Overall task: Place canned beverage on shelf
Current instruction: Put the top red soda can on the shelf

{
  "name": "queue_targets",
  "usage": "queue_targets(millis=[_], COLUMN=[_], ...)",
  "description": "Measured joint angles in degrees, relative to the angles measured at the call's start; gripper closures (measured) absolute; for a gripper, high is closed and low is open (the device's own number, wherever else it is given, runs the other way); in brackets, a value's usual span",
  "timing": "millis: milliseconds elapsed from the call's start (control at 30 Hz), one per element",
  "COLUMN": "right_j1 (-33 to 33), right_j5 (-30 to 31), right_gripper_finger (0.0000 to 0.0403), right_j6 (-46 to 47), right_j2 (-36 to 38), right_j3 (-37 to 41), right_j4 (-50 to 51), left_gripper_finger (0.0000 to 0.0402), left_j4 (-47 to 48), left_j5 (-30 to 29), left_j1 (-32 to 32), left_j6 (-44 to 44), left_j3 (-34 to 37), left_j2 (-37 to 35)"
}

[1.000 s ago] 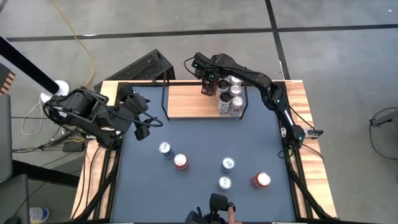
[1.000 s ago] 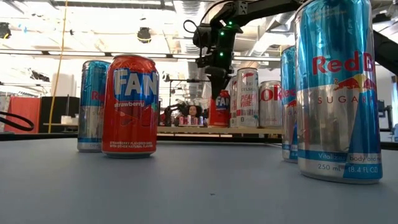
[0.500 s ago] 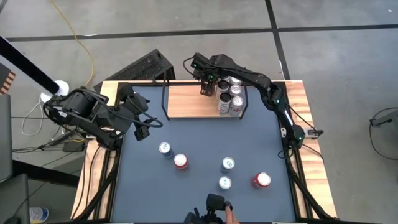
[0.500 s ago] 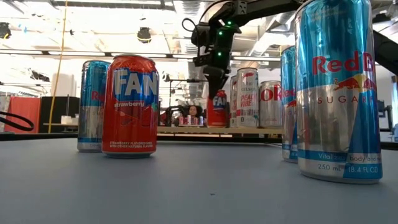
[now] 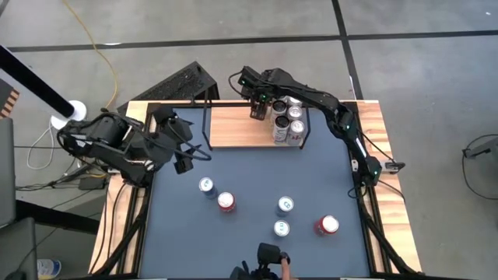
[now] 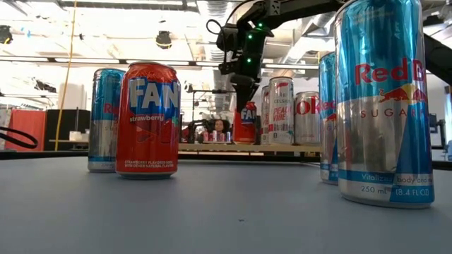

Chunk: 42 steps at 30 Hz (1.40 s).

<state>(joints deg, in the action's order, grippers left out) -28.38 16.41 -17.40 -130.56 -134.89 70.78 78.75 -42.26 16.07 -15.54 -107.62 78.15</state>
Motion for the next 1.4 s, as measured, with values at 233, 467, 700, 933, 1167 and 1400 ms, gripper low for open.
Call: queue_targets(millis=[233, 467, 700, 933, 1167, 1400], right_j1=[0.13, -0.60, -1.01, -1.03, -0.77, 0.36], right_j5=[-0.55, -1.86, -1.91, -3.11, -3.40, -4.96], right_gripper_finger=[0.0106, 0.0106, 0.0106, 0.0106, 0.0106, 0.0106], right_j6=[0.50, 0.54, 0.43, 0.42, 2.55, 3.83], right_j2=[0.02, 0.15, 0.15, 0.15, 0.15, 0.15], right_j3=[-0.06, -0.11, -0.11, -0.11, -0.11, -0.11], right_j4=[2.38, 3.94, 3.53, 2.92, 2.99, 2.65], left_gripper_finger=[0.0093, 0.0093, 0.0093, 0.0093, 0.0093, 0.0093], left_j4=[-20.69, -44.88, -55.92, -67.17, -81.82, -100.71], left_j5=[-0.47, 8.68, 12.58, 16.78, 26.30, 44.05], left_j1=[-5.15, -12.69, -18.31, -24.54, -33.16, -36.47], left_j6=[3.69, 3.79, 7.98, 14.29, 12.56, 4.94], left_j3=[22.96, 43.39, 47.70, 47.96, 47.92, 48.03], left_j2=[-8.94, -17.33, -18.54, -15.18, -5.61, 7.89])
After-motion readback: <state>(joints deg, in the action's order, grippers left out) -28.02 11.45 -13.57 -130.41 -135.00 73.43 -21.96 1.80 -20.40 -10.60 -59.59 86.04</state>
